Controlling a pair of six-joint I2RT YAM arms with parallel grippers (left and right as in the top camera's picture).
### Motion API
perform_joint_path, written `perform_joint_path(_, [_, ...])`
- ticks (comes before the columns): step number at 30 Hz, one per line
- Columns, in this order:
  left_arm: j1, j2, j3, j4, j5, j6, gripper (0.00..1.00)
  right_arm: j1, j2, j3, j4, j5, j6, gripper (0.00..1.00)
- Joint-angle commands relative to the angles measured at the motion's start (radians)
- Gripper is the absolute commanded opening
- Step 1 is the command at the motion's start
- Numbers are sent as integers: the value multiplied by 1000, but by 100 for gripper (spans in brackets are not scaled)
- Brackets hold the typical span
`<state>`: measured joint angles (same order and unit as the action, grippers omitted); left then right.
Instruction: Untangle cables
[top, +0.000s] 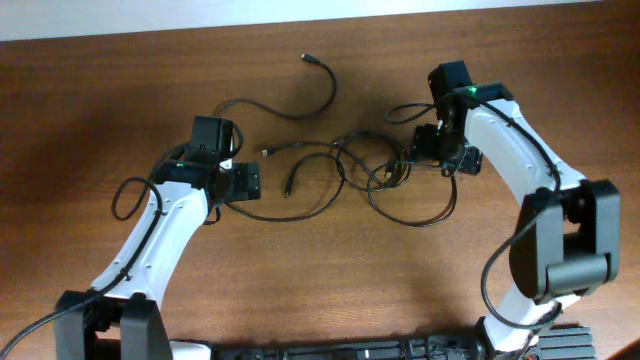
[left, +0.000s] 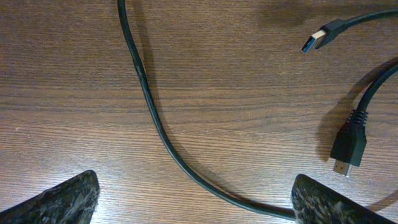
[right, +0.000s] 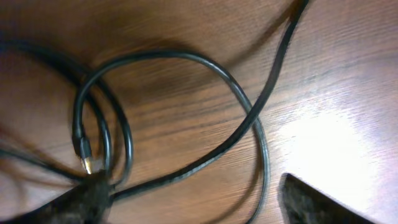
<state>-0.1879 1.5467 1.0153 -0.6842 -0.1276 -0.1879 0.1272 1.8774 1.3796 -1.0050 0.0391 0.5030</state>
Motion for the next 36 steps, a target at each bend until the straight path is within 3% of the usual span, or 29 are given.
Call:
perform_joint_path(1, [1, 3, -1, 13, 10, -14, 99, 3, 44, 4, 74, -55, 327, 99])
perform_joint_path(4, [1, 3, -1, 21, 12, -14, 99, 3, 52, 4, 225, -116, 541, 99])
perform_joint_path(8, [1, 3, -1, 29, 12, -14, 99, 5, 74, 4, 184, -105, 914, 99])
perform_joint_path(10, [1, 3, -1, 29, 12, -14, 99, 5, 104, 4, 209, -79, 980, 98])
perform_joint_path(13, [1, 3, -1, 29, 13, -14, 99, 4, 146, 4, 266, -8, 980, 78])
perform_joint_path(14, [1, 3, -1, 29, 13, -14, 99, 3, 154, 4, 284, 0, 980, 62])
perform_joint_path(18, [1, 3, -1, 28, 63, -14, 99, 3, 193, 4, 326, 5, 978, 34])
perform_joint_path(19, [1, 3, -1, 28, 62, -14, 99, 4, 210, 4, 325, -12, 968, 18])
perform_joint_path(20, [1, 3, -1, 28, 61, -14, 99, 5, 224, 4, 329, -32, 941, 4])
perform_joint_path(22, [1, 3, -1, 28, 61, -14, 99, 0, 214, 6, 370, -40, 803, 4])
perform_joint_path(23, [1, 3, -1, 28, 61, -14, 99, -13, 186, 16, 409, -93, 663, 4])
perform_joint_path(26, [1, 3, -1, 28, 61, -14, 99, -45, 56, 50, 491, -477, 440, 4])
perform_joint_path(28, [1, 3, -1, 28, 61, -14, 99, -38, -24, 51, 510, -566, 293, 4])
perform_joint_path(32, [1, 3, -1, 28, 61, -14, 99, -37, -245, 51, 251, -471, -32, 4])
perform_joint_path(36, [1, 3, -1, 28, 61, -13, 99, -117, -336, 51, -4, -132, -58, 4])
